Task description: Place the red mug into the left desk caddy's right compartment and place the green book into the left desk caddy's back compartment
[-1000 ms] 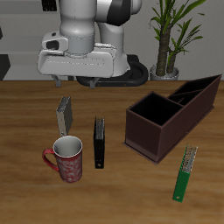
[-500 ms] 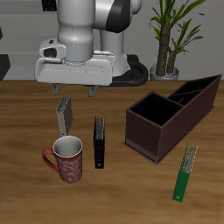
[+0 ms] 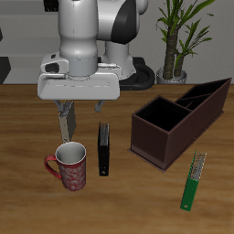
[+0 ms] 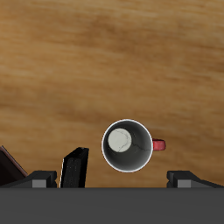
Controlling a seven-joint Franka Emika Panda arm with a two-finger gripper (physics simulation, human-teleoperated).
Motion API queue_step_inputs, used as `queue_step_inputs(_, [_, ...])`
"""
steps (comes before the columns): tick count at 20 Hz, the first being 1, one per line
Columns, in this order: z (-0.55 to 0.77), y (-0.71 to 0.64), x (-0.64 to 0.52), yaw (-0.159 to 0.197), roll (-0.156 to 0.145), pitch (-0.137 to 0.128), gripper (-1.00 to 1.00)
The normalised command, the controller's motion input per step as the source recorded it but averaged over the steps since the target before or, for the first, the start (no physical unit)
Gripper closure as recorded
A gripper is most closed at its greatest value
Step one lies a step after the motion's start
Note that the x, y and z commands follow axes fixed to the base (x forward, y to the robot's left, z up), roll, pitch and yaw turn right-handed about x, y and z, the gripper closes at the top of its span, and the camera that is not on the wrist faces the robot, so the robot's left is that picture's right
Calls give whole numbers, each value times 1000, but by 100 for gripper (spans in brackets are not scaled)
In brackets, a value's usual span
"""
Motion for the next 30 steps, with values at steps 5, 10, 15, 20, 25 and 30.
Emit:
queue_step_inputs(5, [-232,137,189,-21,56,10,-100])
queue_step_inputs(10, [-199,52,137,-45,28,18,-100])
queue_step_inputs(15, [-167,73,85,-12,-4,14,-100])
queue_step_inputs(20, [-245,43,80,-14,-1,16,-100])
queue_step_inputs(25, [-207,-1,25,-39,1,0,-100])
queue_step_inputs(30, [-205,-76,-88,-35,-2,-27,-100])
